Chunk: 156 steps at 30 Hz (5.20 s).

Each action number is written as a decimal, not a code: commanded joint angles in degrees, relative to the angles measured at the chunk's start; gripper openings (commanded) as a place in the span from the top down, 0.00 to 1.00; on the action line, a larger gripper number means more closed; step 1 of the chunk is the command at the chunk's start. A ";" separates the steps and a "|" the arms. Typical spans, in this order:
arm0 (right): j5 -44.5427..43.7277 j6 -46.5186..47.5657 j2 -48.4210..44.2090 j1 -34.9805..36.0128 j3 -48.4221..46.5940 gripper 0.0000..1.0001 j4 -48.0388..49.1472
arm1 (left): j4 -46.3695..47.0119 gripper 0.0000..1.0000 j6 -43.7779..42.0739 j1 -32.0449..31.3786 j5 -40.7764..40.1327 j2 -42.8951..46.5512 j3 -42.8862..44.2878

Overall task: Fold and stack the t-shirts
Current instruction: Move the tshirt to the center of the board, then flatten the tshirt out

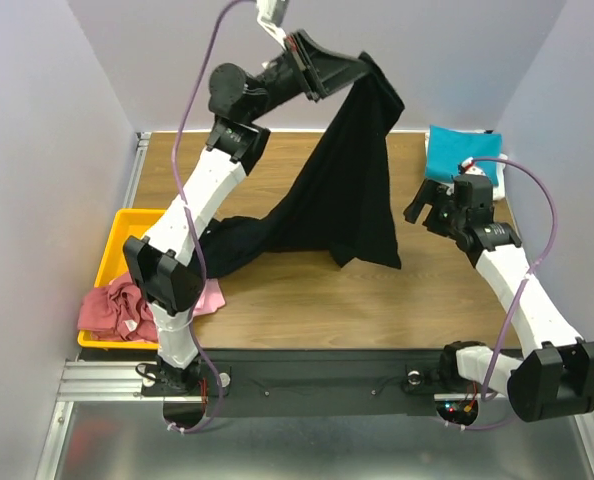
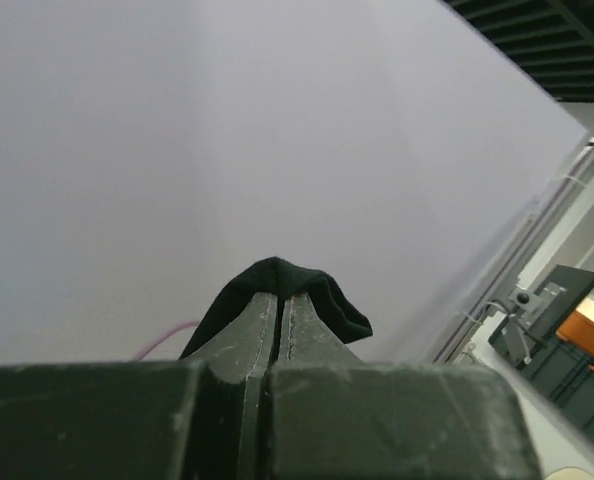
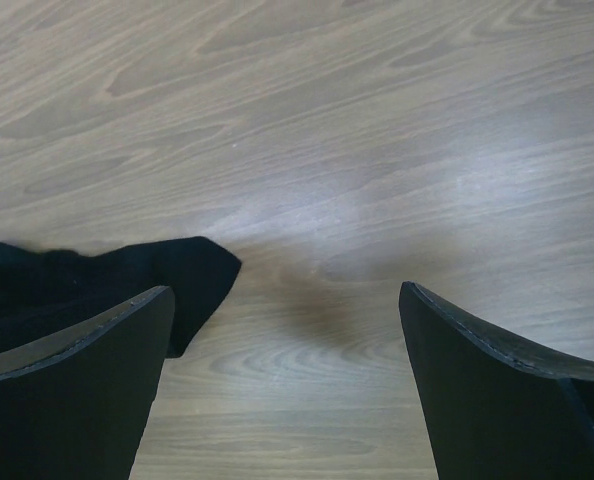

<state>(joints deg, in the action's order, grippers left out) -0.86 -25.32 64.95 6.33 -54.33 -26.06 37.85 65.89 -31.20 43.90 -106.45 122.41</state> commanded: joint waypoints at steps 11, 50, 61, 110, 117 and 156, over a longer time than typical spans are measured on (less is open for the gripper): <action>-3.64 5.44 -3.87 -0.35 0.89 0.00 0.93 | -54.77 0.01 -35.80 -0.18 -33.20 4.84 -11.75; 18.88 7.92 34.28 5.27 -4.91 0.55 9.01 | -58.15 0.05 -39.96 -2.90 -41.53 18.40 -67.39; 10.72 3.79 26.12 4.05 -9.92 1.00 4.10 | -56.91 1.00 -47.43 -3.34 -42.84 9.16 -65.20; -14.87 -2.71 8.97 0.44 -10.36 1.00 -11.47 | -68.88 0.14 -43.22 -8.88 -30.45 14.60 -54.62; -13.02 -2.72 9.58 0.44 -9.48 1.00 -10.59 | -62.46 0.16 -41.28 -9.23 -32.39 13.56 -58.87; -12.41 -2.63 7.04 0.35 -8.95 1.00 -10.15 | -61.04 1.00 -38.46 -10.81 -43.18 1.24 -53.95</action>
<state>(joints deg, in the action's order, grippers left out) -12.69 -27.92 74.11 7.11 -62.76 -38.52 -20.69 27.75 -41.58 4.60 -105.16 67.11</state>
